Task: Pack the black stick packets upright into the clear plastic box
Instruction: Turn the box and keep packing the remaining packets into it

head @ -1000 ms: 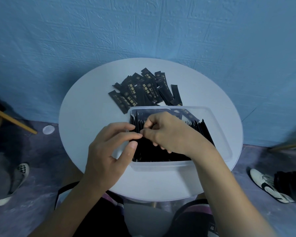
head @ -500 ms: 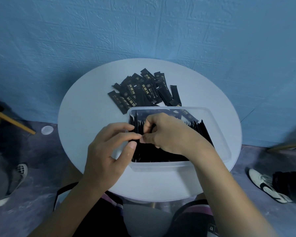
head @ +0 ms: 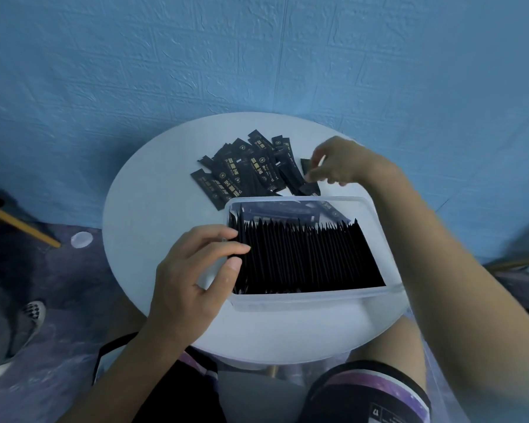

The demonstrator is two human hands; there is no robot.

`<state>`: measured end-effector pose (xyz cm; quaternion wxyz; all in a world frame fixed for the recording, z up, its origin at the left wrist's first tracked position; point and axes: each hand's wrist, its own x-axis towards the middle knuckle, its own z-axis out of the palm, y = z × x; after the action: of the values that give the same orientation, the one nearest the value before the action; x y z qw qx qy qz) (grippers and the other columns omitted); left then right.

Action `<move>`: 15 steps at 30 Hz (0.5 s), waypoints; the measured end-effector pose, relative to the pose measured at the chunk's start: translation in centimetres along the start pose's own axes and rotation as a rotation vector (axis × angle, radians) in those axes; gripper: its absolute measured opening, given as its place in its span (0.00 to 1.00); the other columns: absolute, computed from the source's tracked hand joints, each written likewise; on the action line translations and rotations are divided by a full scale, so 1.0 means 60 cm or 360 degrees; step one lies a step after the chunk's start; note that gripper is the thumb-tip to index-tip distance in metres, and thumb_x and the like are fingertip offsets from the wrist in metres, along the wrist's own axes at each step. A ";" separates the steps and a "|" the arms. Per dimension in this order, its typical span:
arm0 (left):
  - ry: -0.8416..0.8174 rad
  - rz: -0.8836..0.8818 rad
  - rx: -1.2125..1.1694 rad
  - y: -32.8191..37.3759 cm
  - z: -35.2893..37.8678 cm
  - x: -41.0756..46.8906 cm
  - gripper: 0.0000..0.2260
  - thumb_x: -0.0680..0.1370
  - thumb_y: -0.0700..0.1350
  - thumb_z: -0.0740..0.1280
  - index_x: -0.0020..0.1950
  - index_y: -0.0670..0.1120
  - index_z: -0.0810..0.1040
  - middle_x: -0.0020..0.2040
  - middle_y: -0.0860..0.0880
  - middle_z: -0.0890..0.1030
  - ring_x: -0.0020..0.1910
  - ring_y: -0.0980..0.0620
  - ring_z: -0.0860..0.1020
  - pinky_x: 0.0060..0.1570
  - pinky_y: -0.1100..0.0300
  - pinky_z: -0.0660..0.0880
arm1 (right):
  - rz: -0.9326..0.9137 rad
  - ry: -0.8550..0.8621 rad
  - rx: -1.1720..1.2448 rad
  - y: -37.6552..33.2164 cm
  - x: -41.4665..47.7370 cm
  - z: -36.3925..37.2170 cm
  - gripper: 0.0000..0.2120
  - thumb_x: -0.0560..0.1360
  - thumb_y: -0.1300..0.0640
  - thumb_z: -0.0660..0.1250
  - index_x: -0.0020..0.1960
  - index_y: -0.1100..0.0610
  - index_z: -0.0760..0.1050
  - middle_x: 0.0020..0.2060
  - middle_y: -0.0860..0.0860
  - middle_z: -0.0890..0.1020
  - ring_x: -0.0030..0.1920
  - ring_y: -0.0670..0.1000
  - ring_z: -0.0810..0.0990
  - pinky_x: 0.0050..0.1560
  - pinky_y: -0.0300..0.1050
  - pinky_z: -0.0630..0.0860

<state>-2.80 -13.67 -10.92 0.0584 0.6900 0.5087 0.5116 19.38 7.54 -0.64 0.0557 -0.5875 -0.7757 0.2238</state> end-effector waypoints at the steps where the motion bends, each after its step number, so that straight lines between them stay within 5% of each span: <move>1: -0.0001 0.0001 0.0002 0.000 0.000 0.000 0.12 0.80 0.47 0.63 0.52 0.45 0.86 0.57 0.51 0.80 0.55 0.52 0.81 0.56 0.59 0.77 | 0.0086 -0.0136 -0.0084 0.012 0.013 0.002 0.09 0.74 0.52 0.75 0.47 0.58 0.83 0.40 0.56 0.84 0.39 0.55 0.80 0.39 0.45 0.77; 5: -0.0003 0.0004 0.0002 0.000 0.000 0.000 0.12 0.80 0.47 0.63 0.52 0.45 0.86 0.57 0.52 0.80 0.55 0.53 0.81 0.55 0.58 0.77 | 0.0297 -0.0485 -0.0386 0.041 0.042 0.019 0.17 0.71 0.47 0.77 0.51 0.60 0.84 0.46 0.54 0.84 0.45 0.56 0.81 0.51 0.49 0.80; 8: -0.0007 -0.0002 -0.0003 0.000 0.000 0.000 0.12 0.80 0.47 0.63 0.52 0.45 0.86 0.57 0.52 0.80 0.55 0.53 0.81 0.55 0.57 0.78 | 0.0275 -0.0537 -0.0429 0.041 0.038 0.014 0.12 0.73 0.50 0.76 0.42 0.59 0.81 0.44 0.54 0.81 0.42 0.55 0.78 0.44 0.45 0.76; 11: -0.0011 -0.0012 0.0001 0.000 0.001 0.000 0.12 0.80 0.47 0.63 0.52 0.45 0.86 0.57 0.51 0.80 0.55 0.52 0.81 0.55 0.57 0.78 | 0.0215 -0.0479 -0.0061 0.031 0.029 -0.002 0.10 0.75 0.54 0.75 0.47 0.60 0.80 0.42 0.55 0.79 0.43 0.53 0.74 0.42 0.43 0.73; 15: -0.0004 -0.0016 -0.0002 0.003 0.000 0.001 0.12 0.80 0.47 0.63 0.52 0.45 0.86 0.57 0.52 0.80 0.55 0.52 0.81 0.56 0.60 0.76 | 0.0067 -0.0255 0.0001 0.008 0.051 0.011 0.21 0.74 0.52 0.76 0.57 0.68 0.78 0.40 0.58 0.82 0.41 0.56 0.80 0.50 0.49 0.80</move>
<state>-2.70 -13.71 -10.77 0.0621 0.6880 0.5117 0.5108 18.65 10.31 -1.95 -0.0113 -0.5838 -0.7652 0.2714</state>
